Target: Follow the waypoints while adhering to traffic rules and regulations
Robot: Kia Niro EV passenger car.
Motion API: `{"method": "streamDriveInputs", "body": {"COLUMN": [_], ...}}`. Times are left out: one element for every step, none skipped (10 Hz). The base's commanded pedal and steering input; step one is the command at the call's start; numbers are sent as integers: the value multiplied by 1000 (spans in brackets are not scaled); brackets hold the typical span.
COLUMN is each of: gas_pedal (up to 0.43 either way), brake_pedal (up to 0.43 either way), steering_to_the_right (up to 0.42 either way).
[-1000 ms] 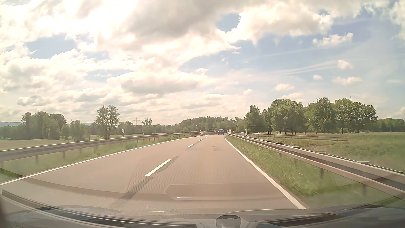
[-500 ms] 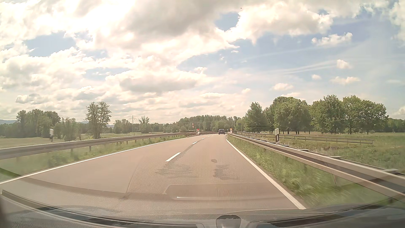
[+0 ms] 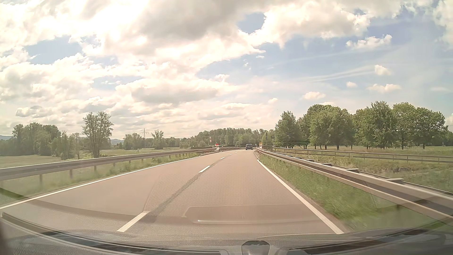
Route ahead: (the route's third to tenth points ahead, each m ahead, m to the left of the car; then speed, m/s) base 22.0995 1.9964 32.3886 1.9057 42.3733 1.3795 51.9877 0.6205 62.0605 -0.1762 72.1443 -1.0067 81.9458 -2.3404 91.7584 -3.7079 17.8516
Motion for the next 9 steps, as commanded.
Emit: {"method": "streamDriveInputs", "body": {"gas_pedal": [98,98,98,98,98,98,98,98,98], "brake_pedal": [0,0,0,0,0,0,0,0,0], "steering_to_the_right": [4,4,4,4,4,4,4,4,4]}}
